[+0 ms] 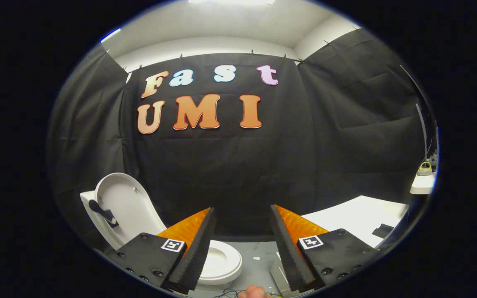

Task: Open the toilet lid.

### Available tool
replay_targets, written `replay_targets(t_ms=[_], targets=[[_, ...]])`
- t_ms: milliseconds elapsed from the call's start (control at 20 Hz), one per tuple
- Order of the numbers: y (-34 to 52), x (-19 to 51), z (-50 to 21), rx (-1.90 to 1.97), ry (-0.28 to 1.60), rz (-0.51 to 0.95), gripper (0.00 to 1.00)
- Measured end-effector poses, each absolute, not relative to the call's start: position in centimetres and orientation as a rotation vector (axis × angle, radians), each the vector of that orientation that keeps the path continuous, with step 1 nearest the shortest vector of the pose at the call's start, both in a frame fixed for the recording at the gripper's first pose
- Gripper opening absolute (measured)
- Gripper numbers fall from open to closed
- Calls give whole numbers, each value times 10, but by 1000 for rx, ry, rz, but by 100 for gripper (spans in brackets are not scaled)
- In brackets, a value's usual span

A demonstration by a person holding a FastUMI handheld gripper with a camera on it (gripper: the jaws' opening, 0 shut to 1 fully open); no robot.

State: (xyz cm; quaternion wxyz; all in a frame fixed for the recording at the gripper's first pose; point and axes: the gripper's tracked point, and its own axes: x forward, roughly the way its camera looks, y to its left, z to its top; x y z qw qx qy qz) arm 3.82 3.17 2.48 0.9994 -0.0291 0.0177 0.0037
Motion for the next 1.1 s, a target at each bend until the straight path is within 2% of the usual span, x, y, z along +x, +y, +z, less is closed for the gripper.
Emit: replay_targets(t_ms=[450,850,950,1100], targets=[[28,29,-22,-95,92,14,85],[2,27,-55,-103,139,-59,85],[-1,20,-47,-74,148,-90,85],[3,4,-13,-58,53,-134,85]])
